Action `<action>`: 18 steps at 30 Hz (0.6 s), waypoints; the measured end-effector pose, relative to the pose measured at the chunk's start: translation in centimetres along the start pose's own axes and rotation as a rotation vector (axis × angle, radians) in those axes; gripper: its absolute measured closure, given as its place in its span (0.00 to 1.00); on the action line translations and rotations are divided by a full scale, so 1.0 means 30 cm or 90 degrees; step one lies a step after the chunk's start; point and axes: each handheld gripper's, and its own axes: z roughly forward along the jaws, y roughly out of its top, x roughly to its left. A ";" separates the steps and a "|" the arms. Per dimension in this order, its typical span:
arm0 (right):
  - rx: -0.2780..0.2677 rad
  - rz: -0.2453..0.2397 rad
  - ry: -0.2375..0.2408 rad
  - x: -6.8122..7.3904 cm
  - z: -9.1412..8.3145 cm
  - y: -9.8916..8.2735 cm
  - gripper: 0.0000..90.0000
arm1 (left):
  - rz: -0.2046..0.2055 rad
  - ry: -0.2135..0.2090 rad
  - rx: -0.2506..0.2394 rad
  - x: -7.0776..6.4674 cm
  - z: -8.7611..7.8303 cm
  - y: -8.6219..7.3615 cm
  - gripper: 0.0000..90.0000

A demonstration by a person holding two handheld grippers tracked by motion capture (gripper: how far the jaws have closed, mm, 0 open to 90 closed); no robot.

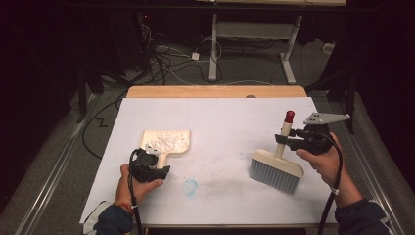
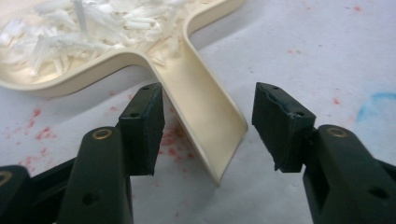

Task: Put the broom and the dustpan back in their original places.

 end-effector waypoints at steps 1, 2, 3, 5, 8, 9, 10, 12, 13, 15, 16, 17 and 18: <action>0.003 0.003 -0.007 -0.007 0.013 0.003 0.66 | 0.005 0.006 -0.002 0.003 -0.004 -0.001 0.44; 0.004 0.009 -0.017 -0.016 0.026 0.004 0.66 | 0.003 0.012 -0.015 0.007 -0.009 -0.004 0.42; 0.007 0.018 -0.026 -0.023 0.038 0.006 0.65 | 0.004 0.016 -0.031 0.010 -0.015 -0.009 0.41; 0.015 0.019 -0.043 -0.036 0.063 0.009 0.64 | 0.018 0.007 -0.060 0.013 -0.029 -0.021 0.39; 0.021 0.020 -0.074 -0.051 0.100 0.016 0.63 | 0.049 0.010 -0.122 0.001 -0.052 -0.051 0.34; 0.023 0.019 -0.075 -0.054 0.112 0.018 0.62 | 0.057 0.019 -0.135 -0.004 -0.058 -0.061 0.30; 0.028 0.018 -0.082 -0.057 0.125 0.021 0.62 | 0.062 0.024 -0.149 -0.010 -0.064 -0.072 0.28; 0.034 0.014 -0.089 -0.060 0.150 0.026 0.61 | 0.070 0.027 -0.169 -0.016 -0.076 -0.091 0.27; 0.038 0.012 -0.096 -0.062 0.162 0.030 0.61 | 0.073 0.024 -0.173 -0.017 -0.081 -0.098 0.26; 0.046 0.009 -0.114 -0.062 0.184 0.037 0.60 | 0.076 0.027 -0.179 -0.023 -0.086 -0.110 0.24; 0.049 0.009 -0.125 -0.062 0.194 0.040 0.60 | 0.080 0.025 -0.185 -0.025 -0.089 -0.116 0.24; 0.049 0.012 -0.133 -0.064 0.204 0.043 0.60 | 0.086 0.023 -0.187 -0.028 -0.089 -0.119 0.24; 0.048 0.013 -0.140 -0.066 0.211 0.046 0.60 | 0.094 0.025 -0.188 -0.031 -0.090 -0.121 0.24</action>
